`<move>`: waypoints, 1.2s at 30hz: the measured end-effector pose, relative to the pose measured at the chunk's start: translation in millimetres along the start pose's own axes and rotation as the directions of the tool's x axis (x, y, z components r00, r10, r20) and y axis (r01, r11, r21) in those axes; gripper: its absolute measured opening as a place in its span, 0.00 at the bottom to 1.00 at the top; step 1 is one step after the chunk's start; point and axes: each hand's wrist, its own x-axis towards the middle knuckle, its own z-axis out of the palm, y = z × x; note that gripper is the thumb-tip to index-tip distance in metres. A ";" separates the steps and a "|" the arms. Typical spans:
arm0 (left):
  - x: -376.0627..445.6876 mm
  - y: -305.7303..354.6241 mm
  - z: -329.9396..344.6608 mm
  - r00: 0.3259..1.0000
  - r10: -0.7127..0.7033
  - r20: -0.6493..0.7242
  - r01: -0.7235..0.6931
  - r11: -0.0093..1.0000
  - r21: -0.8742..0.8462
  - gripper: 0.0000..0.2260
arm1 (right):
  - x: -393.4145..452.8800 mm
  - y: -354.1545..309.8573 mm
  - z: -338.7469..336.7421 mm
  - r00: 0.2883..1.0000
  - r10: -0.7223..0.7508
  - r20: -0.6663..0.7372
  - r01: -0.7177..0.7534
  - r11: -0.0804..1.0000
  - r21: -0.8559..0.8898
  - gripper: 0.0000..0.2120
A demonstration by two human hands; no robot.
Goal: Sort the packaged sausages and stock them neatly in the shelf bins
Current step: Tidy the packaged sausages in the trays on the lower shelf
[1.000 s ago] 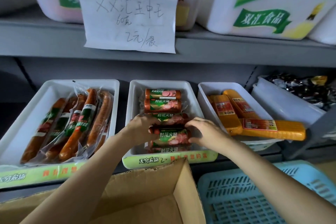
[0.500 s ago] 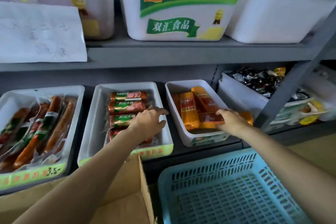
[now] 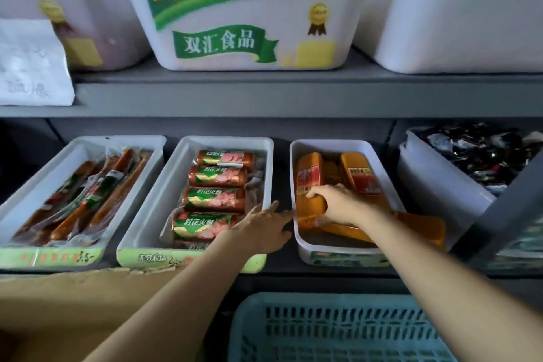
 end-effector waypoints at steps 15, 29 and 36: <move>-15.6 31.3 -2.1 0.993 -0.082 -0.082 0.082 0.997 0.004 0.23 | -17.3 16.6 -33.7 0.982 -0.144 0.120 0.164 0.968 -0.187 0.30; 41.5 68.4 4.1 0.992 0.077 -0.103 -0.059 0.984 0.168 0.21 | -106.8 75.3 -41.9 0.999 -0.023 -0.029 0.015 0.971 -0.240 0.25; 37.7 40.6 6.2 1.000 -0.005 0.006 0.004 0.993 0.118 0.17 | -119.9 39.9 -73.2 0.956 0.062 -0.288 -0.123 0.972 -0.200 0.23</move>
